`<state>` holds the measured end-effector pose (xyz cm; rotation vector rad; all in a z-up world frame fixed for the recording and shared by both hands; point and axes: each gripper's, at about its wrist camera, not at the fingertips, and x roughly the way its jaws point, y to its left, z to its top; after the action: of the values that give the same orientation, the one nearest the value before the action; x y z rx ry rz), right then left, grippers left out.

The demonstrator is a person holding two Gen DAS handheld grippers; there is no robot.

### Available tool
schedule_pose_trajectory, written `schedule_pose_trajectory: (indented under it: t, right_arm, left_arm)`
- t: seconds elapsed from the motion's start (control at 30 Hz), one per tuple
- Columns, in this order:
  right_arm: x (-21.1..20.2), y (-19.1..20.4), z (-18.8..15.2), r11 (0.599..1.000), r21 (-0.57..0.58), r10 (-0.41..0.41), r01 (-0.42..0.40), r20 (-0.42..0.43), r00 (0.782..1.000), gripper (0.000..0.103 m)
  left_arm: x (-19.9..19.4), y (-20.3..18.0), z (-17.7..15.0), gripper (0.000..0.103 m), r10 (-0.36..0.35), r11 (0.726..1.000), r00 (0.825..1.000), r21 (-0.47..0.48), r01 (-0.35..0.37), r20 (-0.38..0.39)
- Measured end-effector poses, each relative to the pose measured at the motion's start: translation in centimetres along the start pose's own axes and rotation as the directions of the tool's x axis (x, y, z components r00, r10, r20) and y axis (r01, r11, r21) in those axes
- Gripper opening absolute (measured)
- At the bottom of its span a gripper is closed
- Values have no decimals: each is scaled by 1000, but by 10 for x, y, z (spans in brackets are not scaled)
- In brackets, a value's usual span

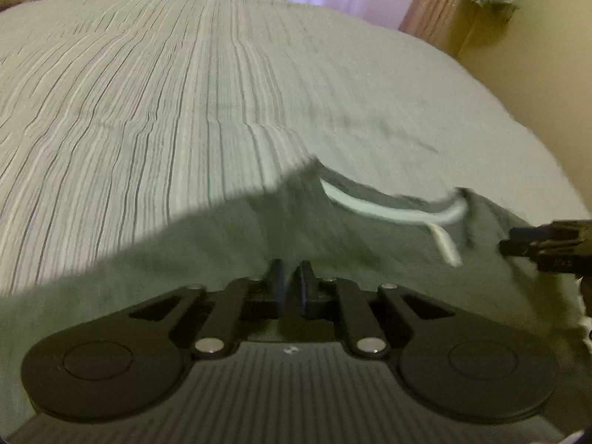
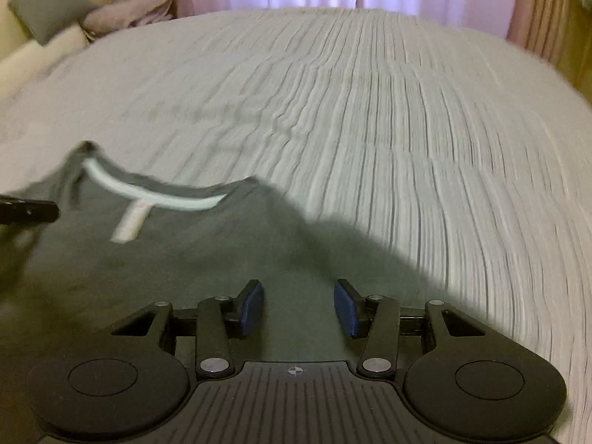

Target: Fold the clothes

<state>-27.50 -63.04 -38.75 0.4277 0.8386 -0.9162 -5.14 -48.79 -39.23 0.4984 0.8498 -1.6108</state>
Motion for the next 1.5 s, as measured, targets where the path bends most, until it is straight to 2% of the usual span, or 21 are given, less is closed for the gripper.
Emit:
schedule_pose_trajectory:
  t: [0.13,0.2,0.27,0.33,0.43,0.5,0.57,0.6,0.67,0.7,0.77,0.83,0.9,0.93,1.07,1.23,1.3,1.37,1.4,1.47,1.5]
  right_arm:
    - [16,-36,18,986,153,-70,61,53,996,47]
    - [7,-55,26,972,225,-79,63,65,995,47]
    - [-14,-65,24,963,270,-23,-4,96,995,47]
    - [-31,-63,17,962,262,50,-73,94,994,47]
    - [-31,-45,3,979,180,93,-99,44,995,47]
    - [-15,-35,-6,993,117,22,-21,-3,1000,47]
    - [-8,-47,-12,987,132,-91,92,-9,996,47]
    - [-5,-53,-14,979,142,-149,149,-11,989,47]
    - [-16,-77,-15,957,249,-156,152,-1,988,47]
    - [-22,-87,-15,952,289,-113,105,11,994,47]
    - [-29,-104,-16,940,342,-13,2,29,999,47]
    - [-31,-114,-18,924,370,89,-96,35,995,47]
    - [-25,-118,-20,918,371,148,-143,14,989,47]
    - [-21,-120,-24,916,373,156,-147,7,988,47]
    - [-15,-136,-39,886,432,179,-166,12,984,47]
    - [-31,-158,-48,857,479,195,-192,43,980,47]
    - [-31,-159,-44,849,490,197,-195,48,979,47]
    - [-32,-161,-47,843,499,200,-199,51,978,47]
    - [-30,-160,-47,848,494,196,-194,49,979,47]
    - [-28,-157,-46,858,480,186,-183,42,982,47]
    - [-24,-155,-44,864,474,177,-169,27,984,46]
  left_arm:
    - [3,15,31,3,66,995,996,-78,-61,66]
    - [-7,22,43,7,66,992,994,-117,-55,90]
    - [-24,21,46,7,18,991,994,-133,-4,105]
    - [-29,10,42,7,-34,993,997,-114,42,73]
    - [-31,-11,34,7,-104,992,995,-71,103,2]
    - [-19,-21,28,9,-104,994,993,-32,102,-57]
    - [-10,-21,26,8,-47,998,994,-38,43,-95]
    - [-10,-20,26,8,-52,997,993,-70,45,-102]
    - [-11,-25,32,9,-130,986,986,-119,117,-107]
    - [-7,-33,36,9,-168,980,979,-126,153,-114]
    - [5,-48,43,17,-257,959,957,-160,235,-135]
    - [26,-63,51,22,-374,912,911,-245,329,-172]
    - [50,-75,60,22,-449,868,873,-324,377,-189]
    - [63,-84,62,24,-485,847,851,-350,400,-203]
    - [107,-92,70,24,-531,809,811,-435,396,-248]
    - [141,-85,64,24,-624,704,747,-580,410,-229]
    - [150,-85,65,22,-674,654,708,-615,440,-210]
    - [153,-92,69,0,-678,678,704,-550,487,-213]
    - [154,-95,71,0,-678,691,702,-513,510,-215]
    - [146,-94,76,0,-618,762,758,-393,514,-207]
    - [144,-93,77,0,-593,787,779,-351,507,-202]
